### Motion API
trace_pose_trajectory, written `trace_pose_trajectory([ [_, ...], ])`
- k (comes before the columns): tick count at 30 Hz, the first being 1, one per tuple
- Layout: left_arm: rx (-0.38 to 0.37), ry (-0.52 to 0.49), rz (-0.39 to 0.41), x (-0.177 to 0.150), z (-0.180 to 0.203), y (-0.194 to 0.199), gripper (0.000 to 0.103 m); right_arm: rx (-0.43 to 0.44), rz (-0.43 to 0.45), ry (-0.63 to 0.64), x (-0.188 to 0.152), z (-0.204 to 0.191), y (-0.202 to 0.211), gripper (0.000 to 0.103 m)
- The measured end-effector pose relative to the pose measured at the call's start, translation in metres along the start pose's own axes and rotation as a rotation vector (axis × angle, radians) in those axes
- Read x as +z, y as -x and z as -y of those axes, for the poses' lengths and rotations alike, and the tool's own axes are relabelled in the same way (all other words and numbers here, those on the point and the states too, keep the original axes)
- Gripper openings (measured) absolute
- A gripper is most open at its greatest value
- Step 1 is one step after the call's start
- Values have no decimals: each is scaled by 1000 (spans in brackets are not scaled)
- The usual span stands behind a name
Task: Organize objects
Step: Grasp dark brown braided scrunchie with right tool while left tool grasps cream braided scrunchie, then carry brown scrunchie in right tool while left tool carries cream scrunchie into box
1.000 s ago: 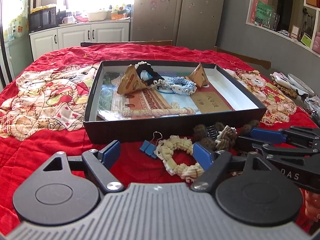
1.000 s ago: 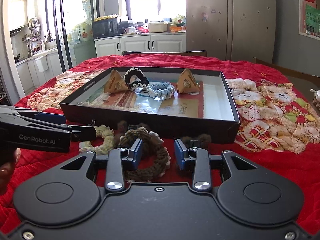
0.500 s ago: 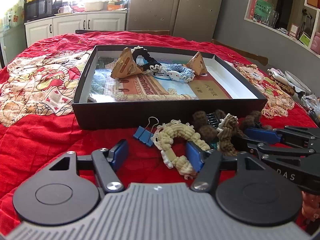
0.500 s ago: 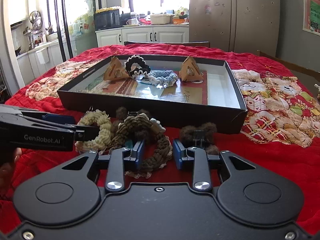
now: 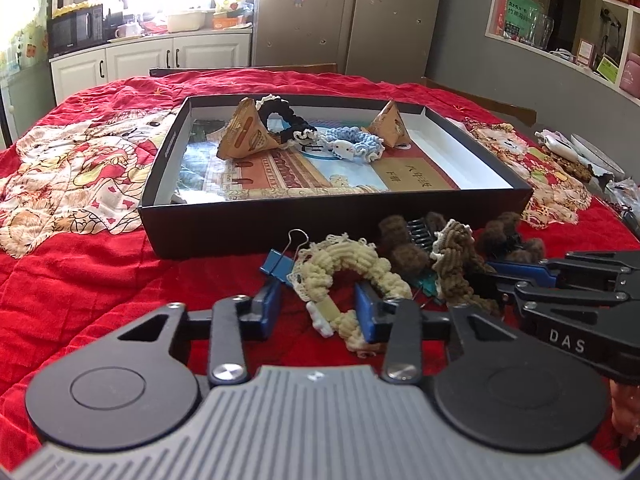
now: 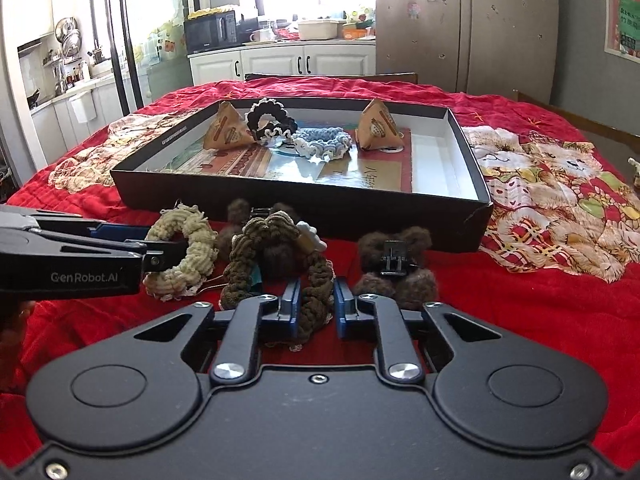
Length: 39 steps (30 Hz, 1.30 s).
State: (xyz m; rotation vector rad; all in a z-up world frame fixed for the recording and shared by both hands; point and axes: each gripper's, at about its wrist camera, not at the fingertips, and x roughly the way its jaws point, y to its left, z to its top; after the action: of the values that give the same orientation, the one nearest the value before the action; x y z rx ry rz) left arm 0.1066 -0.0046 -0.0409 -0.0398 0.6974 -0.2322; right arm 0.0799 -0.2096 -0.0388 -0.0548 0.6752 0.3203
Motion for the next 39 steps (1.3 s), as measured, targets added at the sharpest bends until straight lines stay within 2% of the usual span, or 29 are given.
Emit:
trace_pose_trajectory([
  [5, -12, 10, 0, -1, 0, 2, 23, 0, 3, 6, 0, 0, 0, 12],
  [13, -23, 29, 5, -1, -2, 6, 15, 0, 20, -1, 1, 0, 3, 9],
  [23, -46, 33, 19, 3, 1, 17, 14, -1, 70, -2, 5, 0, 13, 9],
  [33, -71, 10, 77, 15, 7, 38, 14, 12, 144, 10, 18, -5, 33, 9],
  [39, -58, 3, 120, 29, 5, 46, 14, 8, 185, 21, 32, -6, 43, 9],
])
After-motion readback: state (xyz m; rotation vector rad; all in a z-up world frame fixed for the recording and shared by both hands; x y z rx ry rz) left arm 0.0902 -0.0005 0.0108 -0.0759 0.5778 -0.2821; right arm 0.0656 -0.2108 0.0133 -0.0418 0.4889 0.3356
